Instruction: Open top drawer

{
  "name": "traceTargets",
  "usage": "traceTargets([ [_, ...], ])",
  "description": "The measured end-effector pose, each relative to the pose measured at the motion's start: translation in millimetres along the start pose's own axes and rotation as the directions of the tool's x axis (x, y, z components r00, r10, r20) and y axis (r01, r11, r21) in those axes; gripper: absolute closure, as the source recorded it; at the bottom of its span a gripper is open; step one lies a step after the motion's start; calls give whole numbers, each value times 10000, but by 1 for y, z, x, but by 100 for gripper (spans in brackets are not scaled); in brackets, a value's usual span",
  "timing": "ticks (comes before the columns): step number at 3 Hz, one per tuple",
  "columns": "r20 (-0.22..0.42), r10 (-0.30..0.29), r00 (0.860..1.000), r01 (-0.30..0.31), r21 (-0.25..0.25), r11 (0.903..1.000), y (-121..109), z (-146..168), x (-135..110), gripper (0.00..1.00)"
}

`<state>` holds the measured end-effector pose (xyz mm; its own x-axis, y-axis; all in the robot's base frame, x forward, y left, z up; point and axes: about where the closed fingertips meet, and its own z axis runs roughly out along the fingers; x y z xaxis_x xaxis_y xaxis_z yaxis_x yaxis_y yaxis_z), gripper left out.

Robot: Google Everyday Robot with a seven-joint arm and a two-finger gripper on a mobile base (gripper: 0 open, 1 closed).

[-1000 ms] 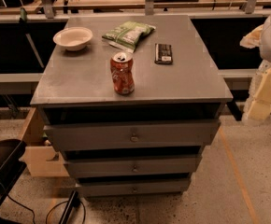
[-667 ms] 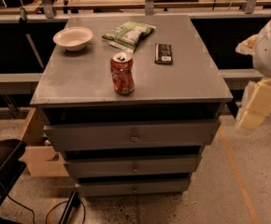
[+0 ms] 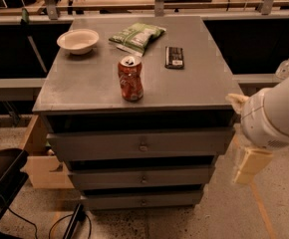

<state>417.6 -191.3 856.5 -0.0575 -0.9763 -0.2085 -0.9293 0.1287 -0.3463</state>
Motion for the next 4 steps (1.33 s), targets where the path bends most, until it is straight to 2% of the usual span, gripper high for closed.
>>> traceTargets([
  [1,378,-367,9986,350,432,9985,-4,51,-3,0],
  [2,589,-380,9975,305,1240,9918,-25,50,-9,0],
  [3,588,-382,9975,307,1245,9917,-25,50,-9,0],
  [4,283,-235,9993,205,1026,9945,-7,80,-11,0],
])
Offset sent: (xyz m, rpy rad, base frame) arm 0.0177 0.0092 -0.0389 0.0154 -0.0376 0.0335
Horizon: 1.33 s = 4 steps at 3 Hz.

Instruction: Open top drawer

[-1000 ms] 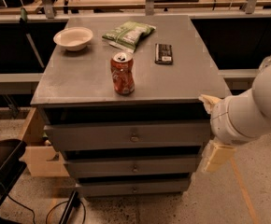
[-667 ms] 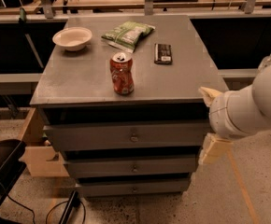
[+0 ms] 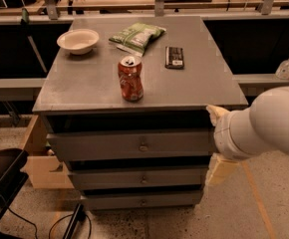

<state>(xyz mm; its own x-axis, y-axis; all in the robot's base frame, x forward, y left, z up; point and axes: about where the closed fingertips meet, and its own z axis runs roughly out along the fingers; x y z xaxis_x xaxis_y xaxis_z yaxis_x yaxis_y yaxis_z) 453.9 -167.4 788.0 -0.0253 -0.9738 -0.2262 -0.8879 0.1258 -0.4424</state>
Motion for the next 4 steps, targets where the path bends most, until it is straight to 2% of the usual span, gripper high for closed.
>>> traceTargets([
  [1,-19,-41,10000,41,-50,10000,10,26,1,0],
  [2,-120,-374,9992,371,-205,9991,11,56,-3,0],
  [4,-313,-793,9964,772,-611,9951,0,111,-6,0],
])
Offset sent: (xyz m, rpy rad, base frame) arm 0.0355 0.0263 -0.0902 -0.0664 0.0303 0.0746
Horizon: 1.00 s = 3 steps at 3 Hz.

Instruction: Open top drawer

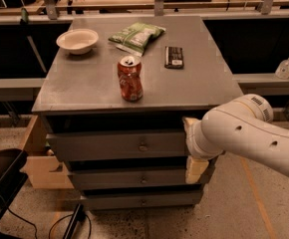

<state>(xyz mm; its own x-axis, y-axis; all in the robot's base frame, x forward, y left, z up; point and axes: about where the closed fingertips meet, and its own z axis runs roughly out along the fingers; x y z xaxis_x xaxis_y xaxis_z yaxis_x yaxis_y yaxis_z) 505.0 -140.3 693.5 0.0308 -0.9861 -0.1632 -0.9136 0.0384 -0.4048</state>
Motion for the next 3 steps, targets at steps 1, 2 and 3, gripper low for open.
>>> traceTargets([
  [1,71,90,9999,-88,-195,9998,-4,20,-3,0],
  [2,157,110,9998,-104,-365,9993,-3,36,-10,15],
  [3,153,99,9998,-94,-361,9993,-3,36,-10,39],
])
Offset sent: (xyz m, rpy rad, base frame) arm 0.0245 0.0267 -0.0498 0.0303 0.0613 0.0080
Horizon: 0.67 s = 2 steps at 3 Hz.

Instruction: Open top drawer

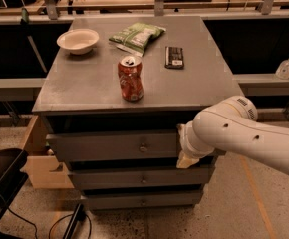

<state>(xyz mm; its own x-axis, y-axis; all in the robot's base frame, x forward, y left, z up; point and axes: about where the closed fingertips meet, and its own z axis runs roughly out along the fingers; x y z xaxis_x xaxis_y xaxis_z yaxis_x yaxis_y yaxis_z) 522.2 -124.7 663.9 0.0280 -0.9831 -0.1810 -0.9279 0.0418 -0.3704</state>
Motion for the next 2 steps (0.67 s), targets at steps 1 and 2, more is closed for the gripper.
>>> traceTargets([
  [1,-8,-12,10000,12,15,10000,0,-1,0,61],
  [2,-12,-19,10000,19,23,10000,0,-2,0,85],
])
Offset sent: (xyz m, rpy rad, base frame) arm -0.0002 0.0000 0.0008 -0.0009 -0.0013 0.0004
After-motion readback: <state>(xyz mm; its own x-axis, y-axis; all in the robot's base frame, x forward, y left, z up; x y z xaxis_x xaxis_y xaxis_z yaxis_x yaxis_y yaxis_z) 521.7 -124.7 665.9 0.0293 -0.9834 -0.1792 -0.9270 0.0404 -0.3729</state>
